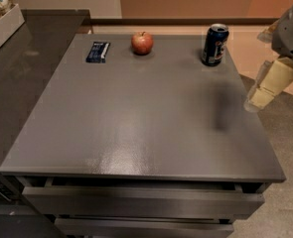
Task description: Pick pepsi can
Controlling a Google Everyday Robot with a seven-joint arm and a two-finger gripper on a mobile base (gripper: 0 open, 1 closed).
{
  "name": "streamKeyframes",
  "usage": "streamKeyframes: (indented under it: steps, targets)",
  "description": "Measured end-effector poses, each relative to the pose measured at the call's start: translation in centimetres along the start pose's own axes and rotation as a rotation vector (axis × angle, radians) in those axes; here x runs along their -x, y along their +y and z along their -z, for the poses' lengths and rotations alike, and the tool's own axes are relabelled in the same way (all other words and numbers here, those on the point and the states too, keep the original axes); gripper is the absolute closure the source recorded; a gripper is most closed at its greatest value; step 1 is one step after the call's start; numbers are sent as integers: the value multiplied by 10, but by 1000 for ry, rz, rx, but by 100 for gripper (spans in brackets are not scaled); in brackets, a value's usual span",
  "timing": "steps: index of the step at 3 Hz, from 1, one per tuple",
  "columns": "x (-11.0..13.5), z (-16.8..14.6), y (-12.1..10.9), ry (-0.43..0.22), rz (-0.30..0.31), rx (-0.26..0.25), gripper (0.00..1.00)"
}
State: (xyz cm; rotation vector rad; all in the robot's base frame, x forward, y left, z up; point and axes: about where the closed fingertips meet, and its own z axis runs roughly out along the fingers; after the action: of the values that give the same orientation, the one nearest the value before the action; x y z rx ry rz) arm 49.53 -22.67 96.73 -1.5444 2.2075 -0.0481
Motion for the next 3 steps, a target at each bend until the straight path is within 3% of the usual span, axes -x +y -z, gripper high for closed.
streamKeyframes:
  steps: [3]
  targets:
    - [5, -33, -93, -178, -174, -82, 0]
